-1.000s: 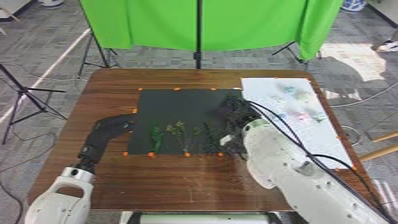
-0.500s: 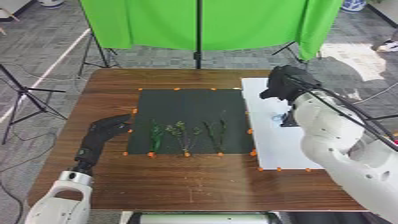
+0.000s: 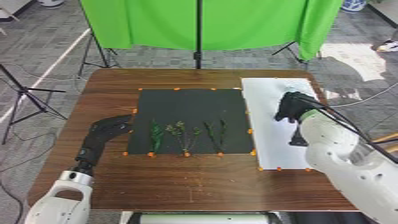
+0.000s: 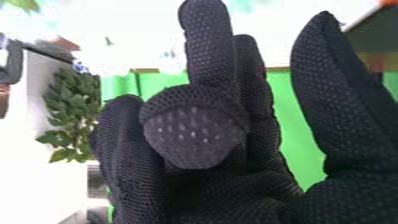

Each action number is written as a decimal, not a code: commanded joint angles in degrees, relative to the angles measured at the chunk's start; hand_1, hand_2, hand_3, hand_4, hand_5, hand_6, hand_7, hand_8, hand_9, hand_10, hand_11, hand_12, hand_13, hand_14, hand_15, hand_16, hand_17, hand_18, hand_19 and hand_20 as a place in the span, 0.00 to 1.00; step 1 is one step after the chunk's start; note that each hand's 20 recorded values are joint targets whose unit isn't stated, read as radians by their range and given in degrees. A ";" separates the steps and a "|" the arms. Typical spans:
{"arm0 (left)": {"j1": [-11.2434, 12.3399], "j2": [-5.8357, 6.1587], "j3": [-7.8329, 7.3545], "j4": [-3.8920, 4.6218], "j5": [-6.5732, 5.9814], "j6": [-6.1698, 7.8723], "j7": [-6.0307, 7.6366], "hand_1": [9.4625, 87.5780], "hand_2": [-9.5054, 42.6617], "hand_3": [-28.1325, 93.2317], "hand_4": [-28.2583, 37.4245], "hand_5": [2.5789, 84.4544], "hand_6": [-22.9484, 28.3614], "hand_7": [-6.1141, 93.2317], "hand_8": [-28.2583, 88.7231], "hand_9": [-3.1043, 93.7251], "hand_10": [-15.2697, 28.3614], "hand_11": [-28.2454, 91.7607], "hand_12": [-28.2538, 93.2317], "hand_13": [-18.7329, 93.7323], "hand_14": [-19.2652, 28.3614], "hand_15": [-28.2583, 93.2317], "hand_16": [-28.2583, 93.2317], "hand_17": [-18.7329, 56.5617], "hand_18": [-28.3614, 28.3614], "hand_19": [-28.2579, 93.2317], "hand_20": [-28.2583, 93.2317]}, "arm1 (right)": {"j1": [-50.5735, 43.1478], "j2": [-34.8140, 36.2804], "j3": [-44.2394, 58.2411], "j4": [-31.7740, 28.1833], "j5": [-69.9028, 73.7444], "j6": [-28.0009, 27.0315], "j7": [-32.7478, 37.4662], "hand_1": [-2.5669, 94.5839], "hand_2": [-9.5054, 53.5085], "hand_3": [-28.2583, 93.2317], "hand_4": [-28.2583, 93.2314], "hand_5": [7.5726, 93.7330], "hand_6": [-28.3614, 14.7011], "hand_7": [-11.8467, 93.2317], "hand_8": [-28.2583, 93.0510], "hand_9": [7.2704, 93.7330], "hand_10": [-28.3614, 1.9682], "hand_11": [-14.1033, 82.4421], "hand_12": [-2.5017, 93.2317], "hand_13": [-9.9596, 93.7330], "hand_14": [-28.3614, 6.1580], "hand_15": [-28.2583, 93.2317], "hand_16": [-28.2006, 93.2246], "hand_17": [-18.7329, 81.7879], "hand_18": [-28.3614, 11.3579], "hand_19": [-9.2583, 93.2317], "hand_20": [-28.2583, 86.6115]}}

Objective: Arrange flowers

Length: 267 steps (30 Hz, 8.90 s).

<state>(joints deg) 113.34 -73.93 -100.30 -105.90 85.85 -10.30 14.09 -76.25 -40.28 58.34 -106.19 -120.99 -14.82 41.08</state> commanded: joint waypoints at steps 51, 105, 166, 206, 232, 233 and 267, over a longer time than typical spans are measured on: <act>-1.03 1.08 1.65 5.30 -14.42 14.90 4.45 0.32 0.46 0.75 0.15 0.64 0.58 0.20 0.19 0.61 0.72 0.45 0.34 0.58 0.83 0.47 0.20 0.44 0.83 0.52 0.42 | 30.22 -30.37 -42.77 17.68 -1.12 12.42 -27.37 0.72 0.00 0.67 0.11 0.84 0.68 0.33 0.28 1.00 0.67 0.23 0.41 1.00 0.86 0.79 0.47 0.86 0.38 1.00 0.82; 2.17 -0.21 1.65 2.79 -11.36 12.15 2.67 0.26 0.22 0.74 0.18 0.62 0.59 0.19 0.19 0.59 0.72 0.44 0.34 0.57 0.85 0.46 0.21 0.42 0.82 0.49 0.41 | 35.83 -21.21 -30.03 4.82 -0.20 10.32 -23.24 0.40 0.00 0.77 0.12 0.64 0.71 0.30 0.16 0.83 0.52 0.32 0.25 1.00 0.81 0.74 0.49 0.84 0.34 1.00 0.81; 2.02 -2.09 2.77 4.77 -9.80 13.86 11.68 0.35 0.05 0.73 0.26 0.61 0.54 0.23 0.18 0.57 0.67 0.44 0.34 0.55 0.79 0.44 0.22 0.45 0.79 0.48 0.44 | -4.12 -2.04 9.40 6.95 5.60 0.02 0.65 0.43 0.00 0.75 0.10 0.60 0.71 0.26 0.16 0.87 0.52 0.32 0.25 1.00 0.80 0.73 0.50 0.83 0.32 1.00 0.79; 1.35 -0.36 4.59 3.93 -16.68 21.21 11.45 0.28 0.59 0.74 0.05 0.69 0.53 0.22 0.19 0.63 0.71 0.45 0.34 0.59 0.82 0.47 0.21 0.46 0.81 0.50 0.44 | 38.50 -29.44 -28.47 16.74 5.99 13.77 -20.33 0.72 0.00 0.66 0.10 0.82 0.67 0.35 0.30 0.99 0.68 0.21 0.44 1.00 0.86 0.76 0.49 0.85 0.38 1.00 0.81; -4.15 1.00 9.42 5.25 -16.47 23.46 14.11 0.29 0.69 0.74 0.01 0.69 0.56 0.22 0.19 0.65 0.72 0.45 0.34 0.60 0.82 0.48 0.20 0.47 0.81 0.51 0.43 | 31.55 -46.05 -32.03 35.90 -3.82 1.66 -20.62 0.71 0.00 0.67 0.09 0.81 0.69 0.37 0.29 0.98 0.69 0.21 0.44 1.00 0.86 0.77 0.50 0.84 0.38 1.00 0.82; -4.03 0.82 9.26 5.36 -16.48 23.19 14.39 0.29 0.67 0.75 0.01 0.69 0.56 0.22 0.19 0.65 0.72 0.45 0.34 0.60 0.82 0.48 0.20 0.47 0.81 0.51 0.43 | 31.37 -46.03 -31.85 36.08 -3.88 1.74 -20.45 0.71 0.00 0.67 0.09 0.81 0.69 0.37 0.29 0.98 0.69 0.21 0.44 1.00 0.86 0.77 0.50 0.84 0.38 1.00 0.82; 3.11 -2.24 3.03 5.62 -12.24 12.51 14.34 0.22 0.00 0.72 0.17 0.52 0.53 0.18 0.20 0.45 0.65 0.38 0.36 0.45 0.77 0.36 0.27 0.36 0.88 0.38 0.40 | 30.80 -42.66 -30.96 31.16 -1.79 -0.02 -17.38 0.44 0.00 0.77 0.10 0.60 0.73 0.28 0.14 0.80 0.53 0.28 0.22 1.00 0.79 0.71 0.51 0.82 0.34 1.00 0.79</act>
<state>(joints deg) 112.66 -74.33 -97.92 -102.91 72.66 2.05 29.31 -47.23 -84.09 27.62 -71.94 -122.92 -14.09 23.45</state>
